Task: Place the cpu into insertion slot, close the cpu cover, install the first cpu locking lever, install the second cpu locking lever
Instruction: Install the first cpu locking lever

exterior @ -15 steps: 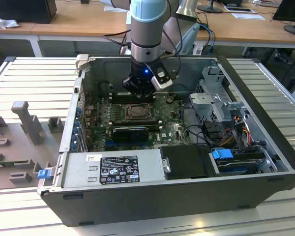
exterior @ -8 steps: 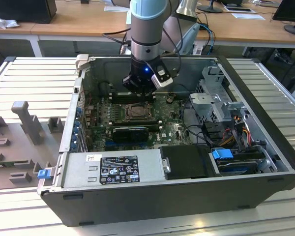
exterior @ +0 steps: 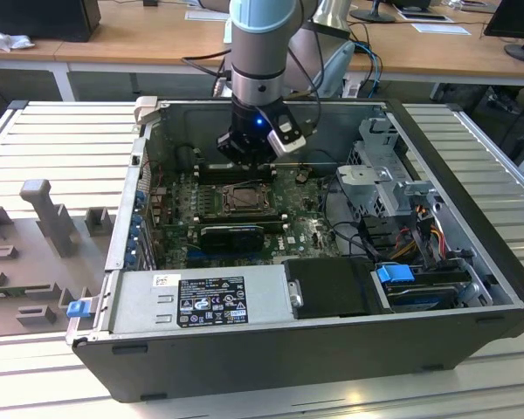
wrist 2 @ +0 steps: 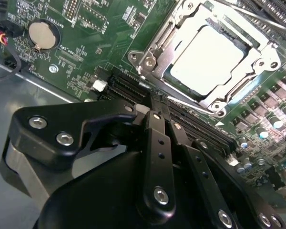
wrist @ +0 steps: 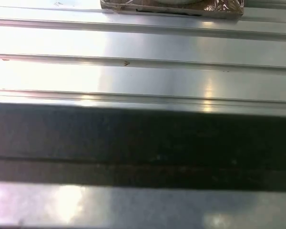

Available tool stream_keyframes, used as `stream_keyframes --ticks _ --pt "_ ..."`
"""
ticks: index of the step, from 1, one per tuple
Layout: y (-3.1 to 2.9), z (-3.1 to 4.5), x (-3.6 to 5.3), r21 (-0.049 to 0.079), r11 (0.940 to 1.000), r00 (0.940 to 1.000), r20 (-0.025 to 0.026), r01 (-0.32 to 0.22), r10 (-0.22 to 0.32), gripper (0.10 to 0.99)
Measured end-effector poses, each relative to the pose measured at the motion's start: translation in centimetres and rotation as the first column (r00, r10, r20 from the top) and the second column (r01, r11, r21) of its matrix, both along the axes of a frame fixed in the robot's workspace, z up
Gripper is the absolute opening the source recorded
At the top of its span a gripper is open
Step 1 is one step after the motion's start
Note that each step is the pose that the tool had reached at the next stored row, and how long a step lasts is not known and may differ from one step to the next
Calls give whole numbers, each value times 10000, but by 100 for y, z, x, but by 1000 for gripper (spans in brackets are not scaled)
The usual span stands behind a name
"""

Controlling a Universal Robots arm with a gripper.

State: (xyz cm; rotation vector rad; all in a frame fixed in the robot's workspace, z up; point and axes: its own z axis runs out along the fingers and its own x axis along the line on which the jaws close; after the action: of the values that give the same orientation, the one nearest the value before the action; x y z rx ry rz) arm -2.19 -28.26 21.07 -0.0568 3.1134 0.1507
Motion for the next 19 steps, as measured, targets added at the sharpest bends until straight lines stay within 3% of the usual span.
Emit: stream_keyframes --ticks 15,19 --pt "-44 -12 -10 0 10000 10000 0 5 -5 106" --pt "-45 -59 -4 -2 10000 10000 -1 5 -5 106"
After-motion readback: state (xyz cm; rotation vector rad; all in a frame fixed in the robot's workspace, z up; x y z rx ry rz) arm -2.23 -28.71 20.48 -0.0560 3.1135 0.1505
